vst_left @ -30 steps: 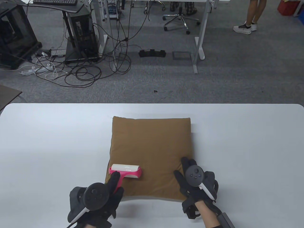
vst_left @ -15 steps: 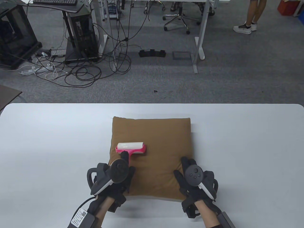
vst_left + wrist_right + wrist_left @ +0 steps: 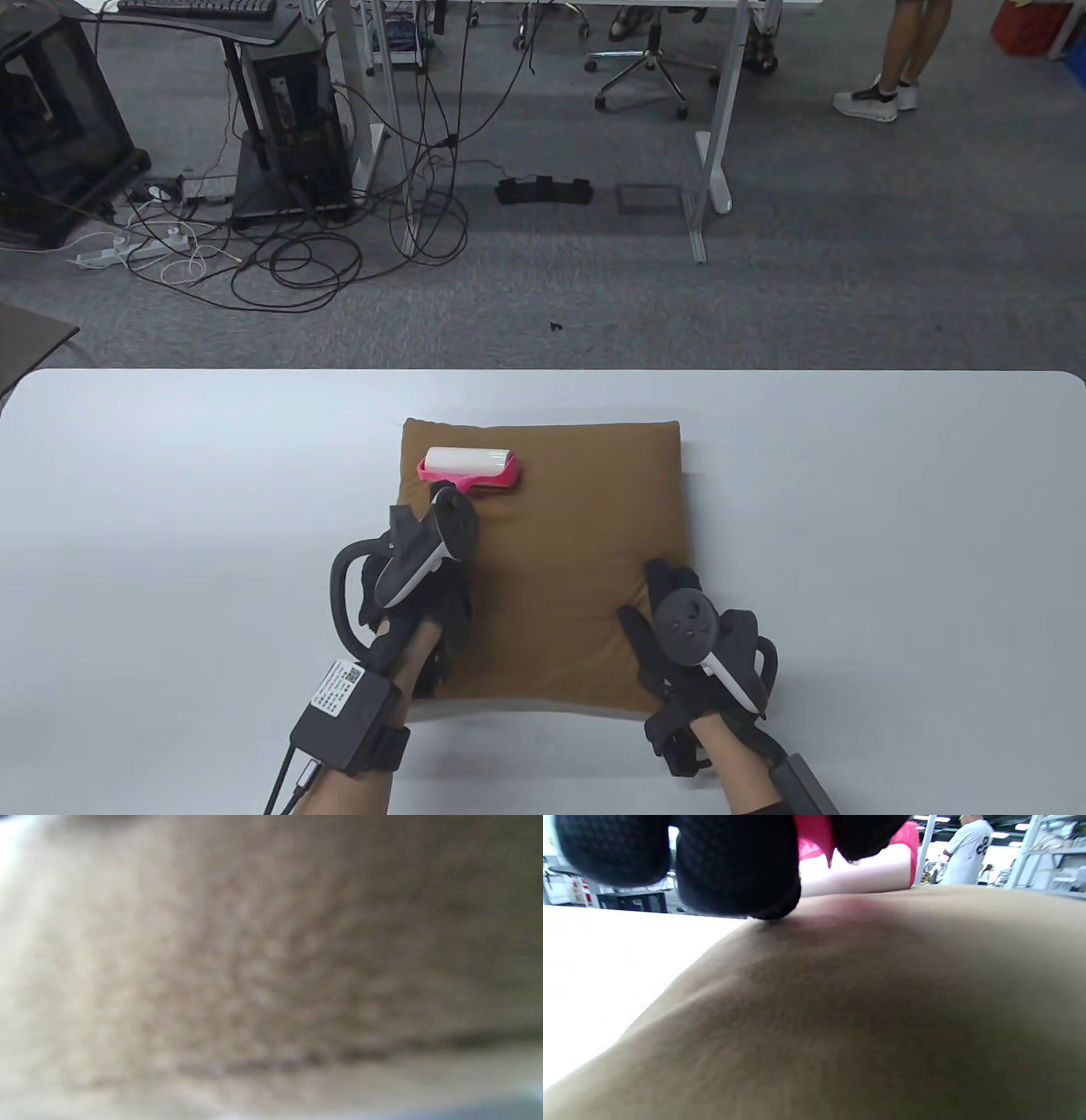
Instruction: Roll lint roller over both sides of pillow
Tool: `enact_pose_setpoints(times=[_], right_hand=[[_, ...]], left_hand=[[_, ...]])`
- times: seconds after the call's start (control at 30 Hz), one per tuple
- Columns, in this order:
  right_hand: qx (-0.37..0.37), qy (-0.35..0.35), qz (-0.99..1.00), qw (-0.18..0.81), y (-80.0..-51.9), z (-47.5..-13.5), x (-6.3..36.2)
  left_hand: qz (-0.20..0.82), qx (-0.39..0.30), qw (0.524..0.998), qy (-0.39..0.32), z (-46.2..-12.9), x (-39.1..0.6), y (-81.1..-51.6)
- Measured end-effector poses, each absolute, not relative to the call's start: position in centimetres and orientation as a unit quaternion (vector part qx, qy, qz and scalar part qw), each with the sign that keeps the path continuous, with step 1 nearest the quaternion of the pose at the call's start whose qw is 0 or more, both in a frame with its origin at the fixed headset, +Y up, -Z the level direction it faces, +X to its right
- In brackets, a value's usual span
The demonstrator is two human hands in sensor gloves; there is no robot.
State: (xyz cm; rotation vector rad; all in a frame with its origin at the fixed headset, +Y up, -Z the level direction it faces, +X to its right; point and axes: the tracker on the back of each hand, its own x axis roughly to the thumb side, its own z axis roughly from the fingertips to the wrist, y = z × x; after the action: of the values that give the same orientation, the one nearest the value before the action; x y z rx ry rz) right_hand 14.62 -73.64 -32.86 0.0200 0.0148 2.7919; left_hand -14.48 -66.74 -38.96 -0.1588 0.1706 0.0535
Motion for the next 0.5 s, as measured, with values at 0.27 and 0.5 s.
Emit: enact_pose_setpoints(times=[0.27, 0.5], right_hand=[[0.007, 0.002, 0.986, 0.165, -73.62, -32.93, 14.32], [0.008, 0.003, 0.987, 0.163, -73.62, -32.98, 14.27]], left_hand=[[0.067, -0.105, 0.988, 0.096, -40.00, -14.73, -66.54], [0.110, -0.092, 0.987, 0.074, -39.65, -14.73, -66.14]])
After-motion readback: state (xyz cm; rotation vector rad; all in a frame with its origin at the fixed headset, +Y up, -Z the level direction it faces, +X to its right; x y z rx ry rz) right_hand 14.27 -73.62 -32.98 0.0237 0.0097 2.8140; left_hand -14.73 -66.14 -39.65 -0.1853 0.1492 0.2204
